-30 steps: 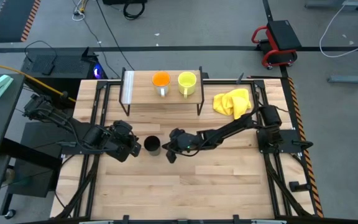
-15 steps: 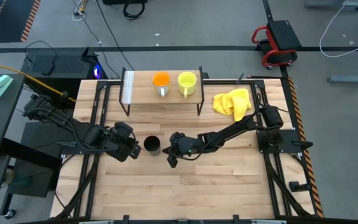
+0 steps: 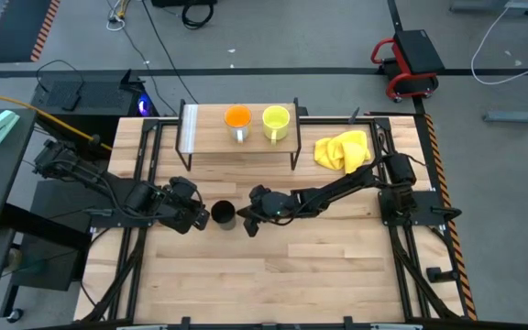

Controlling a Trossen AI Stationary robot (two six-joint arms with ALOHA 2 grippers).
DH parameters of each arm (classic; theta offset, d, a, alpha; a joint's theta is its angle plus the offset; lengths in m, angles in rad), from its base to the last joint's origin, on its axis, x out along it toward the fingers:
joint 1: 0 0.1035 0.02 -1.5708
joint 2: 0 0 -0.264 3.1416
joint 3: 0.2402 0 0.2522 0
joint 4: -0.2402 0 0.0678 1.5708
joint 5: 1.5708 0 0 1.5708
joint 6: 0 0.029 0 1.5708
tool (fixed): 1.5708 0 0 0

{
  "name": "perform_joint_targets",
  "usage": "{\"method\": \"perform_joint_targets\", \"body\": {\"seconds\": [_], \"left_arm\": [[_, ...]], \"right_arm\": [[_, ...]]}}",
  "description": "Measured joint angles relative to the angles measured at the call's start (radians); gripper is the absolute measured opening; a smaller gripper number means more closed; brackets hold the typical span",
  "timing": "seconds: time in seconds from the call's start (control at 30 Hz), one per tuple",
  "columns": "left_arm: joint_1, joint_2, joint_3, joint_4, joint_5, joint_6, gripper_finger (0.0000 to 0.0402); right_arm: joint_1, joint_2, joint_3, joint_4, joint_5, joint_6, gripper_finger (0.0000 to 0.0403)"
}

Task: Stack small to large cups/mugs on shelf
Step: Put the black cup on the shelf

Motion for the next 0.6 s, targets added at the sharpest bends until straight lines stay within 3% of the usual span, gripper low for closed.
{"method": "perform_joint_targets", "body": {"seconds": [0.43, 0.6], "left_arm": [[0.001, 0.000, 0.000, 0.002, 0.000, 0.001, 0.0092], [0.001, 0.000, 0.000, 0.039, 0.023, 0.004, 0.0096]], "right_arm": [[-0.006, 0.000, 0.038, -0.012, -0.009, -0.036, 0.0003], [-0.005, -0.004, 0.039, -0.146, -0.038, -0.034, 0.0003]]}}
